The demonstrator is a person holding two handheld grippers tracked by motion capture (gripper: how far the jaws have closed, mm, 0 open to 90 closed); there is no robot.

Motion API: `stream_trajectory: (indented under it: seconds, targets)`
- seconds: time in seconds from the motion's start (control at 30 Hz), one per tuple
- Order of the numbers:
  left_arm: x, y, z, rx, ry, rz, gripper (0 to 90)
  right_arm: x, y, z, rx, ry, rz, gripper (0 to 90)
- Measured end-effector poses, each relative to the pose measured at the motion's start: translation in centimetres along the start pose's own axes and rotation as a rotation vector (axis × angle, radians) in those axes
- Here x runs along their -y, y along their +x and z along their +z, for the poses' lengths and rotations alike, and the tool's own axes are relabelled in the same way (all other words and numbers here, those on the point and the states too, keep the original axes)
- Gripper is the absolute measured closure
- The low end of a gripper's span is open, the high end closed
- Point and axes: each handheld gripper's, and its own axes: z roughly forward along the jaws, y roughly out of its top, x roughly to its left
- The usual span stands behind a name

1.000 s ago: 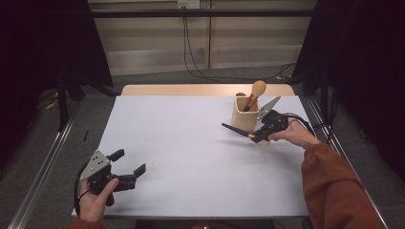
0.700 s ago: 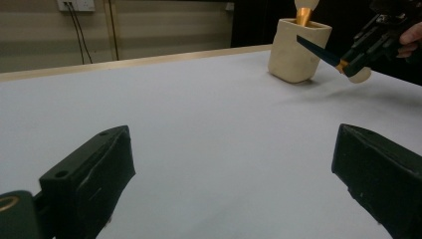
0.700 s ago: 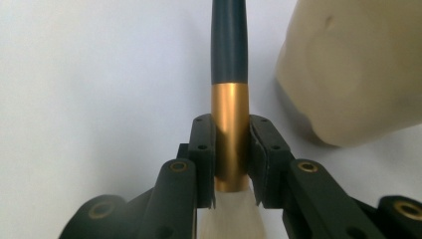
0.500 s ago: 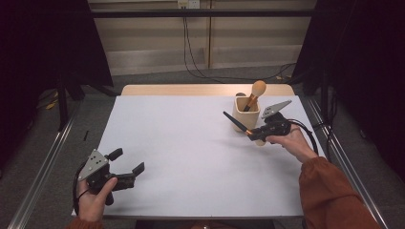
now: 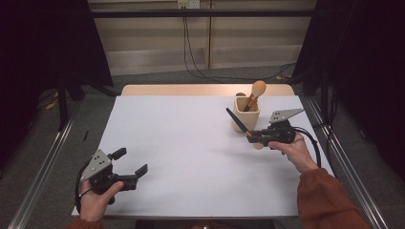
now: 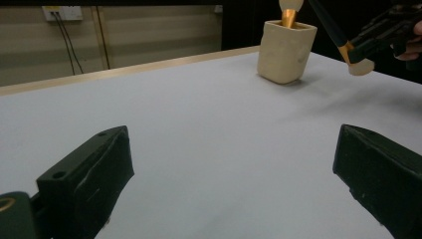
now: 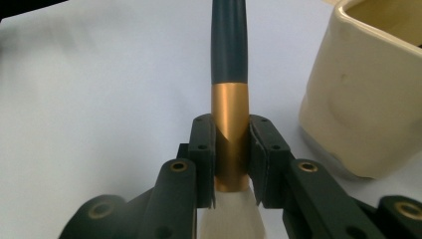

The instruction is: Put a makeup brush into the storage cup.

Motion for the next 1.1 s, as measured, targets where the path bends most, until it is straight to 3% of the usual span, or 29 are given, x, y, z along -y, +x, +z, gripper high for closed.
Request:
stream_trajectory:
  seconds: [0.13, 0.3, 0.67, 0.9, 1.1]
  targets:
    - [-0.1, -0.3, 0.3, 0.038, 0.011, -0.008, 2.2, 0.2, 0.8, 0.3, -0.010, -0.025, 0.016, 74.3]
    - [-0.3, -0.4, 0.8, 0.061, 0.023, -0.002, 2.2, 0.0, 1.6, 0.8, -0.067, -0.021, 0.012, 74.3]
    - [-0.7, -1.0, 2.2, 0.113, 0.046, 0.018, 2.3, -0.3, 3.3, 2.6, -0.154, 0.045, -0.025, 74.3]
    - [-1.4, -1.4, 2.7, 0.139, 0.055, 0.048, 2.2, -1.3, 4.2, 3.0, -0.173, 0.066, -0.054, 74.3]
    - [-2.2, -1.6, 3.8, 0.168, 0.072, 0.062, 2.3, -2.0, 5.3, 4.0, -0.201, 0.139, -0.099, 74.4]
